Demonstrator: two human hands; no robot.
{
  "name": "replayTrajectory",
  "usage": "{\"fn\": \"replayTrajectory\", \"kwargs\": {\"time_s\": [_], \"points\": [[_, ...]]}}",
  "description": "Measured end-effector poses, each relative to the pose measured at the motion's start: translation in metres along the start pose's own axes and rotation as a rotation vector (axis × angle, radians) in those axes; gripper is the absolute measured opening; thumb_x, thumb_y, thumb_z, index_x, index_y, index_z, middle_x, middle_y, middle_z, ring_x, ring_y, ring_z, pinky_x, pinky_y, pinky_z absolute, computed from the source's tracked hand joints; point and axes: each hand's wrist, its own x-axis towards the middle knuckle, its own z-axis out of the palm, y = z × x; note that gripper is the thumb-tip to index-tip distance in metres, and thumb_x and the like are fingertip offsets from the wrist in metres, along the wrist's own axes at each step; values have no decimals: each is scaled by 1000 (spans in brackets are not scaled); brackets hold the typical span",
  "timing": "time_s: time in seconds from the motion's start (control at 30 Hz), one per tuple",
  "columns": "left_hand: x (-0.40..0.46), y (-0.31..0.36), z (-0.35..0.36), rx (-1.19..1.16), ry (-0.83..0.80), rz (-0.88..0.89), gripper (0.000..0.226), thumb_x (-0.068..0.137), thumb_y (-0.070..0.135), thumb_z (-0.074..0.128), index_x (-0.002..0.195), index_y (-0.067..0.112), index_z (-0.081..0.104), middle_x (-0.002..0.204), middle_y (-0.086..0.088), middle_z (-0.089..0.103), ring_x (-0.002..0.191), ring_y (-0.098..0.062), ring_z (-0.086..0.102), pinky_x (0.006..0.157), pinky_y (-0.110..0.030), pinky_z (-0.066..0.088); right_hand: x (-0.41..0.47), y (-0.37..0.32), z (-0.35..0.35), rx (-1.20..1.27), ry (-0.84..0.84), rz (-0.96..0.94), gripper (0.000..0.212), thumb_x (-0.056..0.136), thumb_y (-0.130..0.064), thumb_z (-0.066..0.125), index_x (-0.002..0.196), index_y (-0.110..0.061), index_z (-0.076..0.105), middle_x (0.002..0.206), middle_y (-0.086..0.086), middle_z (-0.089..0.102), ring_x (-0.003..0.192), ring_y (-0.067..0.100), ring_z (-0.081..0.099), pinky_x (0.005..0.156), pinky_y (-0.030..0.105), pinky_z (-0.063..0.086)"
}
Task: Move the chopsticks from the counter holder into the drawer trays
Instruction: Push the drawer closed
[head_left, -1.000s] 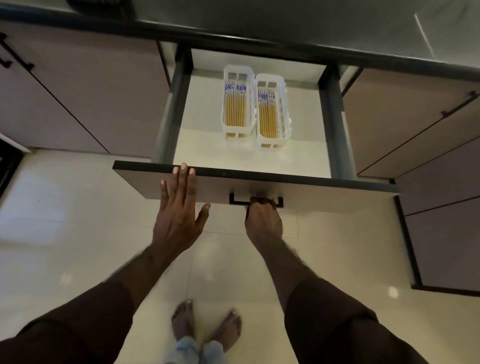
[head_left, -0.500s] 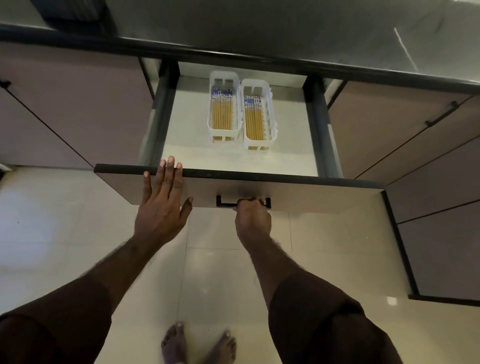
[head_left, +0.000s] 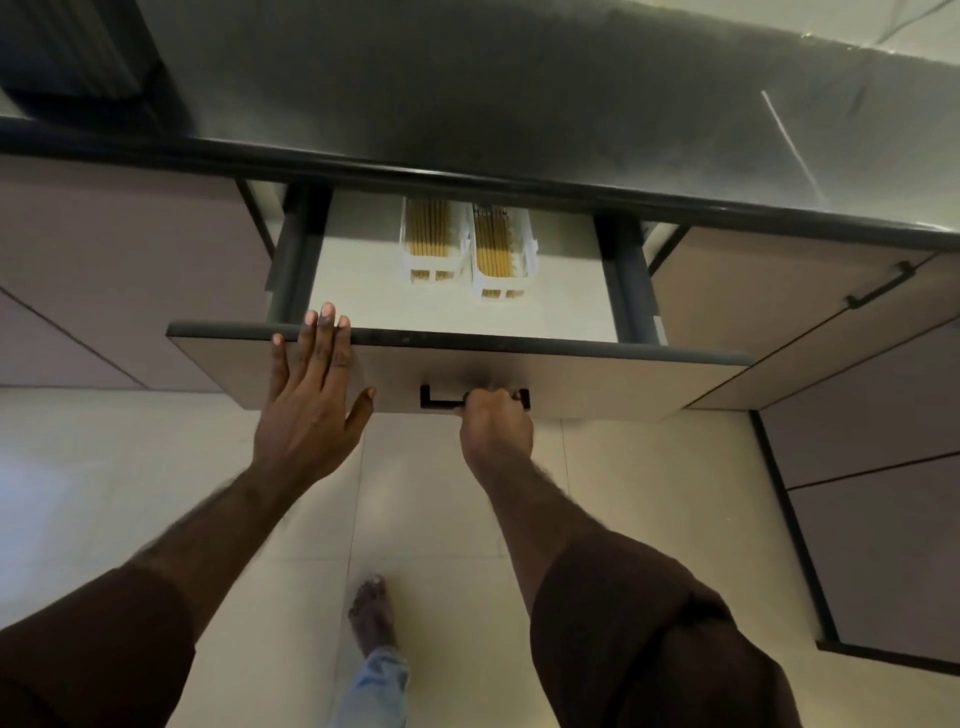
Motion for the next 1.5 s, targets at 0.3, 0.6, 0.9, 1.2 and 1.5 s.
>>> {"fn": "replayTrajectory", "kwargs": {"time_s": [0.3,0.6,0.9,1.2,1.5], "points": [[96,-25,26,-100,79,40,82,94,42,43,151,5,-3,159,-15,-7,149,-30,-6,120,-50,-1,89,-13,-24,21,54,-4,26,96,-19,58,120,-11,63,111,11,68,99,25,66,83,35,54],[187,-37,30,-74,223,118,82,95,39,48,148,1,-3,155,-17,-5,145,-28,-8,119,-47,-4,174,-21,-47,43,156,-15,26,98,-15,52,121,-12,63,115,11,67,105,27,64,83,35,53],[222,-45,42,-38,322,112,92,94,41,52,148,9,-16,156,-1,-28,145,-22,-18,119,-48,-5,214,-15,-51,22,14,-32,46,94,-9,58,139,-16,49,147,11,46,139,28,37,117,39,31],[222,-40,39,-7,324,67,90,93,36,54,147,1,-8,156,-15,-12,145,-24,-15,118,-50,-2,232,-14,-55,-3,80,-41,43,93,-11,60,135,-17,54,141,9,52,137,27,41,116,42,33],[214,-24,26,-60,243,32,86,90,27,60,149,-5,6,156,-31,10,145,-32,-3,118,-55,4,220,0,-53,8,196,-138,39,98,-20,53,137,-16,51,134,9,58,130,28,48,113,40,35]]}}
